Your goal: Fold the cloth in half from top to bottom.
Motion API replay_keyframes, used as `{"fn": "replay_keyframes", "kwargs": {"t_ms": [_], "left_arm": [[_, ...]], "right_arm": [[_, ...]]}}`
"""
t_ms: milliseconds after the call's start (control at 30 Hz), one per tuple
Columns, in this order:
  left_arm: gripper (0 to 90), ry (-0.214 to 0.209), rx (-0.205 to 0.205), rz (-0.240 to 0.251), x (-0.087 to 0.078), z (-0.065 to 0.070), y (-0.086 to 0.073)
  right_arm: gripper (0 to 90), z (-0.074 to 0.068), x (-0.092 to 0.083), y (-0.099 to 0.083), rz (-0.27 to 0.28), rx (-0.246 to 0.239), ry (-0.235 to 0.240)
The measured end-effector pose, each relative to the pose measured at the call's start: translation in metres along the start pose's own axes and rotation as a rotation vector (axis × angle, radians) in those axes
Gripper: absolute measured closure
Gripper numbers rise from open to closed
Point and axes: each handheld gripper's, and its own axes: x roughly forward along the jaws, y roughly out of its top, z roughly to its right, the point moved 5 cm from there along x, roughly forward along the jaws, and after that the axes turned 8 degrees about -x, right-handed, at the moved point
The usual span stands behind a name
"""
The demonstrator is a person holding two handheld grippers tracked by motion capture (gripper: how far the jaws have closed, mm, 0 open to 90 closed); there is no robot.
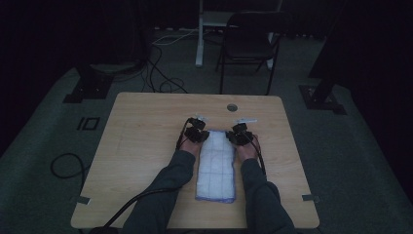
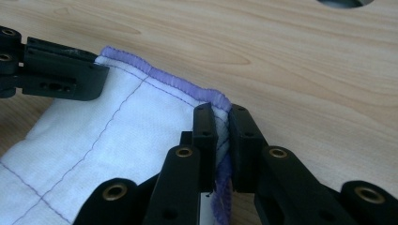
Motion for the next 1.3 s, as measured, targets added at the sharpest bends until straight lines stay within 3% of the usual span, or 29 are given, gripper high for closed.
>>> {"fn": "replay_keyframes", "kwargs": {"t_ms": [300, 500, 667, 900, 1300], "left_arm": [[86.1, -0.014, -0.001, 0.048, -0.012, 0.001, 0.01], [86.0, -0.023, 0.004, 0.083, -0.02, 0.001, 0.017], [86.0, -0.035, -0.01, 0.112, -0.026, 0.001, 0.021], [85.8, -0.037, 0.007, 0.152, -0.038, 0.003, 0.031], [85.8, -0.069, 0.016, 0.19, -0.053, 0.009, 0.025]], "right_arm": [[83.7, 0.002, -0.014, 0.015, 0.045, -0.044, 0.005], [83.7, 0.002, -0.022, 0.022, 0.074, -0.033, 0.009], [83.7, -0.001, -0.03, 0.029, 0.093, -0.067, 0.0], [83.7, -0.001, -0.041, 0.039, 0.132, -0.081, -0.011], [83.6, -0.008, -0.056, 0.035, 0.155, -0.085, 0.02]]}}
